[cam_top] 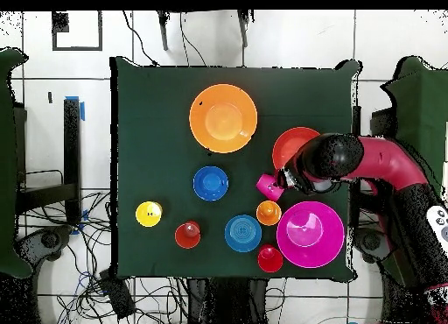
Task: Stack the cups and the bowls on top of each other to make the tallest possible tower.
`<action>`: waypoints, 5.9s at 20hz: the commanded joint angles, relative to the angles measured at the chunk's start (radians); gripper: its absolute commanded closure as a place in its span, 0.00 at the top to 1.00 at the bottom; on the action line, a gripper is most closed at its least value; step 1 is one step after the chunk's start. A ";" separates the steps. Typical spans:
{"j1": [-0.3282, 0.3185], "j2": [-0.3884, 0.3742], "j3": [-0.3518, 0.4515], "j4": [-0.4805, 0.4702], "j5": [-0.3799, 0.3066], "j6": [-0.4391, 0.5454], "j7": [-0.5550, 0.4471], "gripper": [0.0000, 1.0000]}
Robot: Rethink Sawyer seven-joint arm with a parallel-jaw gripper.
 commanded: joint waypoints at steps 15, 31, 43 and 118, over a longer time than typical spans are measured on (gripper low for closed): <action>0.006 0.106 -0.036 0.075 -0.067 -0.068 -0.180 1.00; 0.006 0.133 -0.041 0.050 -0.145 -0.108 -0.210 1.00; 0.022 0.133 -0.024 0.007 -0.192 -0.086 -0.263 1.00; 0.555 -0.121 -0.216 -0.184 -0.124 0.022 0.142 0.00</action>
